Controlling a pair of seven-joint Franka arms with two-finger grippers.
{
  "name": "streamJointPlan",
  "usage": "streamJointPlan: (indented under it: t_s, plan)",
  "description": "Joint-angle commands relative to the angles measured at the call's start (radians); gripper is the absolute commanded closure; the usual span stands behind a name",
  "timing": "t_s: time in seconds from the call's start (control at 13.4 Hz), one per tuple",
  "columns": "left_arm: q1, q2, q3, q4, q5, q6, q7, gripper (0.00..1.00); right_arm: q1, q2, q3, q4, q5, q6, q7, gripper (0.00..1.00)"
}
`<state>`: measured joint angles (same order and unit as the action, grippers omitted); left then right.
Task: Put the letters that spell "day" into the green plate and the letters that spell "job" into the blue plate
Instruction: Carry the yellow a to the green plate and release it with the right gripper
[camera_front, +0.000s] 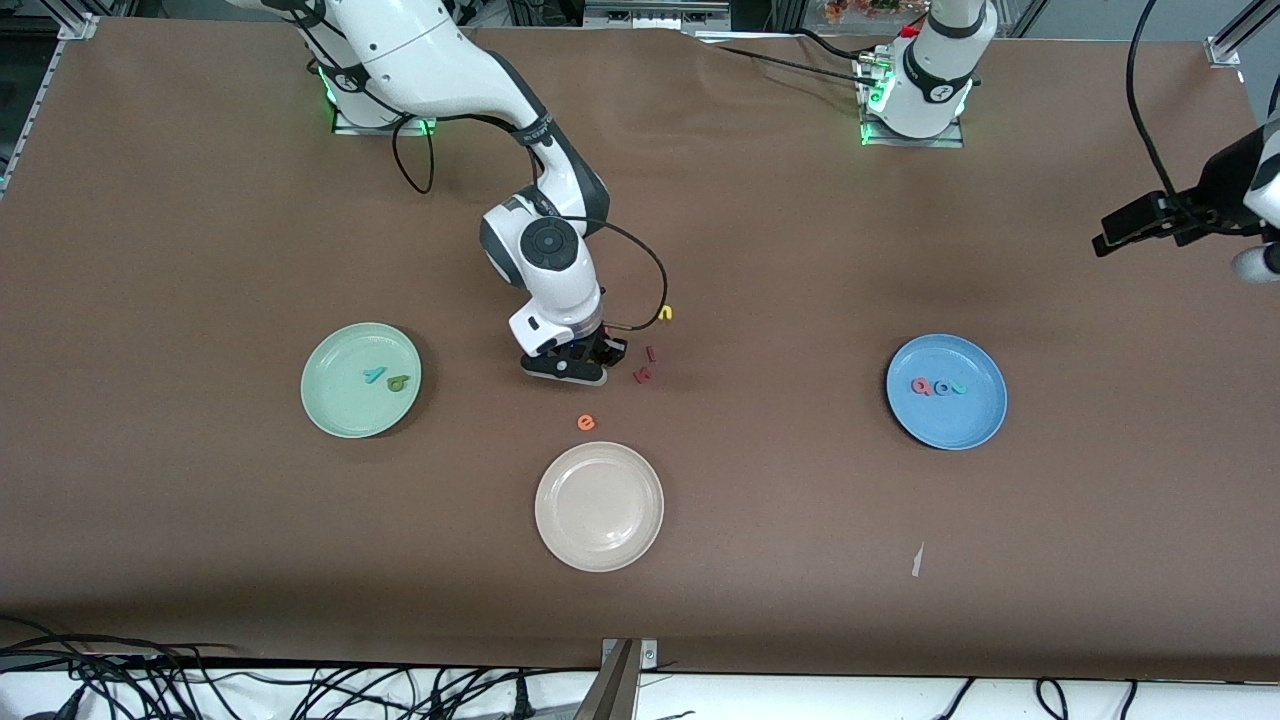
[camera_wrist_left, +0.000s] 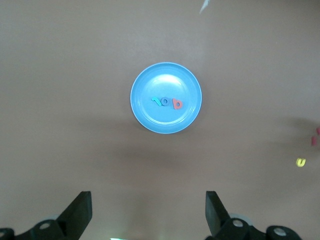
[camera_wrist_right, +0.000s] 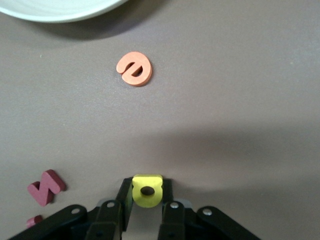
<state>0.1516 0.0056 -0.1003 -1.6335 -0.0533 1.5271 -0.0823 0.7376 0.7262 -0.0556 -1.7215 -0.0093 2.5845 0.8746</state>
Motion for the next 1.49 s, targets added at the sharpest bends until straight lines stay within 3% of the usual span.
streamJointPlan:
  t_s: [0.0, 0.37, 0.52, 0.97, 1.19, 1.27, 1.41]
  plan:
    - [-0.003, -0.01, 0.007, -0.011, -0.011, 0.007, 0.062, 0.0, -0.009, -0.023, -0.032, 0.016, -0.014, -0.074, -0.075, 0.83]
    - [0.0, 0.001, 0.004, 0.003, -0.008, 0.002, 0.064, 0.0, -0.043, -0.169, -0.13, 0.002, 0.008, -0.386, -0.371, 0.83]
    - [0.002, 0.001, 0.002, 0.004, 0.027, 0.002, 0.067, 0.0, -0.089, -0.25, -0.159, -0.052, 0.014, -0.447, -0.527, 0.83]
    - [0.023, 0.002, 0.005, 0.003, 0.012, 0.004, 0.087, 0.0, -0.135, -0.428, -0.371, -0.265, 0.037, -0.443, -0.991, 0.83]
    - [0.023, 0.004, 0.005, 0.003, 0.012, 0.005, 0.087, 0.0, -0.135, -0.464, -0.406, -0.369, 0.037, -0.341, -1.033, 0.8]
    - [0.023, 0.004, 0.005, 0.001, 0.012, 0.004, 0.087, 0.0, -0.135, -0.462, -0.412, -0.369, 0.037, -0.336, -1.031, 0.63]
    - [0.022, 0.004, 0.005, 0.001, 0.012, 0.004, 0.085, 0.0, -0.136, -0.464, -0.42, -0.363, 0.037, -0.337, -1.031, 0.42]
